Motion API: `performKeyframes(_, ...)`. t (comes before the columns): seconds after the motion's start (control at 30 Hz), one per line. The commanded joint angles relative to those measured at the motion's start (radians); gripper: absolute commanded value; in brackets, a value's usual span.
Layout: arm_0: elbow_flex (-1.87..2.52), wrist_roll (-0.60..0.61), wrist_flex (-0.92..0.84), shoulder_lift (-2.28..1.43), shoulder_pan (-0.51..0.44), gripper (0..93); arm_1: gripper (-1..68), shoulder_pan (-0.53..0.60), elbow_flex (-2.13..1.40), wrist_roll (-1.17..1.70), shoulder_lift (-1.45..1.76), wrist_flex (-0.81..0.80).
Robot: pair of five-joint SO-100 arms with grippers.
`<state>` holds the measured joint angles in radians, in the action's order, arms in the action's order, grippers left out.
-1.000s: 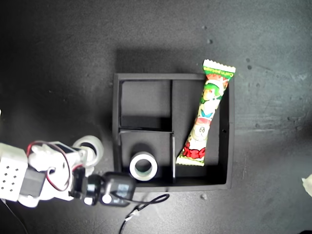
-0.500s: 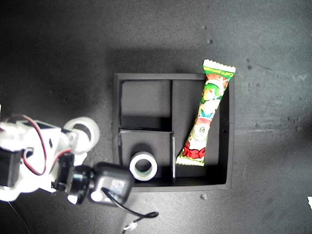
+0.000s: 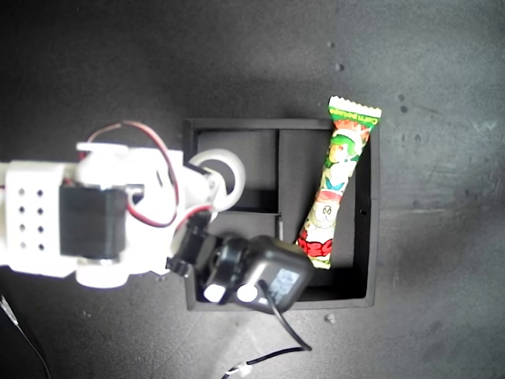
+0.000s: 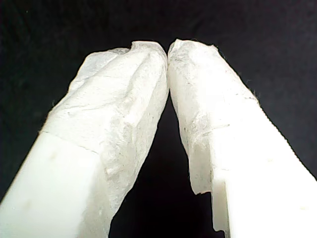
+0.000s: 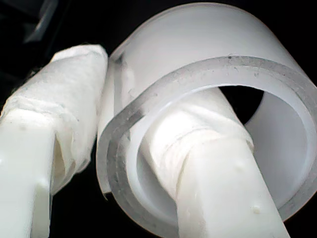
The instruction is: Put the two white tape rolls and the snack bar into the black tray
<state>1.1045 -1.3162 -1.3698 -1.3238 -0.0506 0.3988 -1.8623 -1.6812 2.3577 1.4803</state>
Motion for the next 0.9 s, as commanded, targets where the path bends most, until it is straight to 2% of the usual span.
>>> performKeyframes(0.0,-0.1,0.014,-0.014,0.032,0.021,0.1,-0.4,-0.021,-0.155,0.014,0.103,-0.087)
performKeyframes(0.27,-0.253,-0.009,-0.106,0.198,0.025,0.1,-0.4,-0.008,-0.525,-0.014,0.322,-0.308)
performKeyframes(0.5,-0.337,-0.034,-0.161,0.281,0.017,0.9,-0.4,0.011,-0.611,-0.043,0.365,-0.341)
performKeyframes(0.7,-0.454,-0.049,-0.241,0.351,0.015,13.2,-0.4,0.021,-0.611,-0.043,0.365,-0.342)
performKeyframes(0.87,-0.937,-0.043,-0.468,0.603,0.003,16.4,-0.4,0.025,-0.603,-0.04,0.365,-0.342)
